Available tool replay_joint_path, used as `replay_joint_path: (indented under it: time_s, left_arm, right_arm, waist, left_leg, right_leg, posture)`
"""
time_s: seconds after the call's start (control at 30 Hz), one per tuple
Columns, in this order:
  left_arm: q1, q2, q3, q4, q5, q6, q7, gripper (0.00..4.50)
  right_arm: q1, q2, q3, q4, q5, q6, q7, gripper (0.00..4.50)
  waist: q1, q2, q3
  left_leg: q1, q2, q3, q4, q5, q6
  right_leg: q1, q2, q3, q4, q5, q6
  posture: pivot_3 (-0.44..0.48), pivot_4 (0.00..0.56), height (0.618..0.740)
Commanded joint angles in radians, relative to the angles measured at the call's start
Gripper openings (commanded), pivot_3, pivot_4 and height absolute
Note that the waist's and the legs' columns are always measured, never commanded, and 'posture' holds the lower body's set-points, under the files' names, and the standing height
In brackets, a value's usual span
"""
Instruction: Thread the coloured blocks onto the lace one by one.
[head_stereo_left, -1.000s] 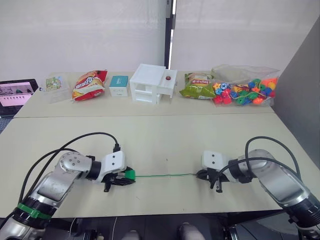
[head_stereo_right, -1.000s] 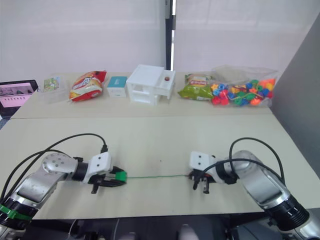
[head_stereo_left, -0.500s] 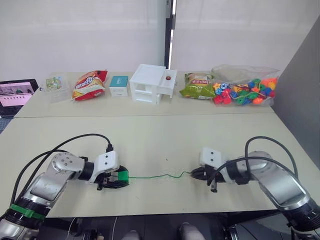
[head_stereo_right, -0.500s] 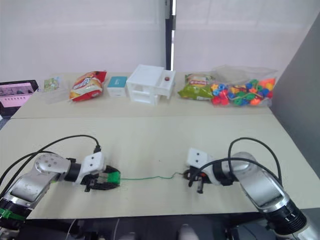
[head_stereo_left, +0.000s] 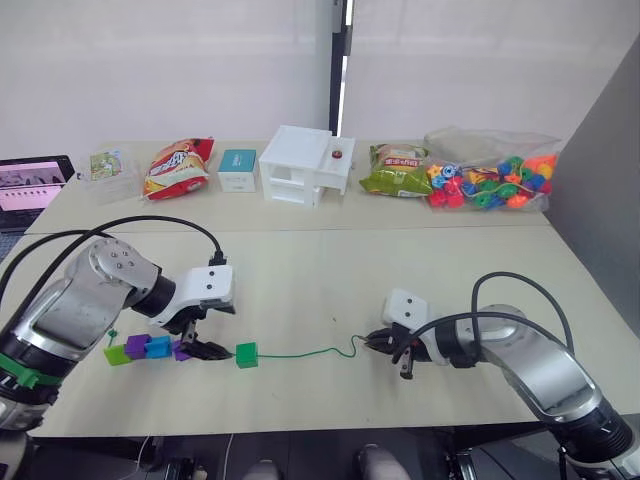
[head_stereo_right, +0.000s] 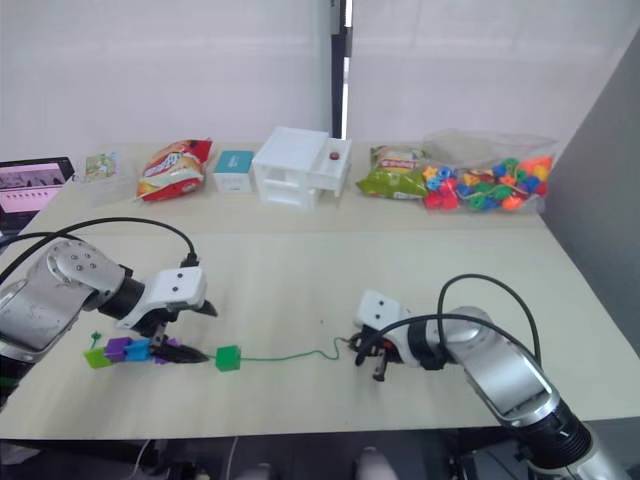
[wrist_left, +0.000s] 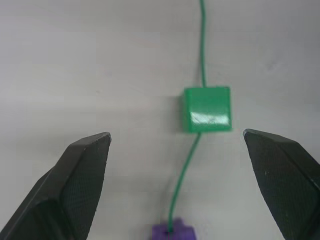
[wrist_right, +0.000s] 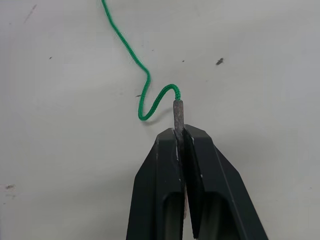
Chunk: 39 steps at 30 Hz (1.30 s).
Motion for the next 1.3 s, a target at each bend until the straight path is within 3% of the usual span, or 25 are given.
replay_joint_path:
  time_s: [0.03, 0.2, 0.3, 0.5, 1.1, 1.3]
  left_arm:
    - [-0.154, 0.004, -0.093, -0.048, 0.011, 0.139, -0.097, 4.48]
    - [-0.357, -0.024, -0.331, -0.058, 0.073, 0.298, -0.112, 4.48]
    - [-0.364, -0.053, -0.405, -0.061, 0.141, 0.331, -0.087, 4.48]
    - [-0.367, -0.13, -0.455, -0.06, 0.177, 0.35, -0.044, 4.48]
    - [-0.348, -0.225, -0.563, 0.043, 0.326, 0.198, -0.062, 4.48]
    - [-0.319, -0.231, -0.554, 0.049, 0.351, 0.177, -0.079, 2.71]
  right_arm:
    - [-0.011, 0.008, 0.001, -0.02, 0.008, -0.007, -0.015, 0.0]
    - [-0.009, 0.018, 0.009, -0.025, 0.008, -0.005, -0.037, 0.0]
    - [-0.008, 0.025, 0.007, -0.036, 0.011, 0.01, -0.054, 0.0]
    - [0.003, 0.028, 0.005, -0.064, 0.025, 0.038, -0.074, 0.0]
    - [0.022, 0.073, 0.006, -0.11, 0.065, 0.103, -0.154, 0.0]
    - [0.034, 0.075, -0.001, -0.123, 0.07, 0.117, -0.169, 0.0]
  waist:
    - [0.004, -0.001, 0.001]
    - [0.008, -0.002, 0.001]
    - [0.002, -0.002, 0.001]
    - [0.006, -0.002, 0.001]
    - [0.009, -0.002, 0.001]
    - [0.009, -0.002, 0.001]
  left_leg:
    - [0.0, 0.0, 0.0, 0.0, 0.0, 0.0]
    - [-0.002, 0.0, 0.0, 0.002, 0.0, 0.0]
    - [-0.002, 0.0, -0.001, 0.002, 0.0, 0.0]
    - [-0.003, 0.0, -0.001, 0.003, 0.0, 0.0]
    - [-0.001, -0.001, -0.001, 0.003, 0.0, 0.0]
    - [-0.001, -0.001, -0.001, 0.004, 0.0, 0.0]
  right_leg:
    - [0.0, 0.0, 0.0, 0.0, 0.0, 0.0]
    - [0.001, 0.0, 0.0, -0.003, 0.0, 0.001]
    - [0.001, 0.0, 0.0, -0.002, 0.0, 0.001]
    - [-0.001, 0.0, 0.0, 0.001, 0.0, 0.0]
    - [0.001, 0.0, 0.0, 0.001, 0.0, 0.0]
    - [0.002, 0.0, 0.0, 0.001, 0.0, 0.0]
  posture:
    - [0.0, 0.15, 0.74]
    - [0.0, 0.15, 0.74]
    - [0.0, 0.15, 0.74]
    - [0.0, 0.15, 0.74]
    - [0.0, 0.15, 0.74]
    - [0.0, 0.15, 0.74]
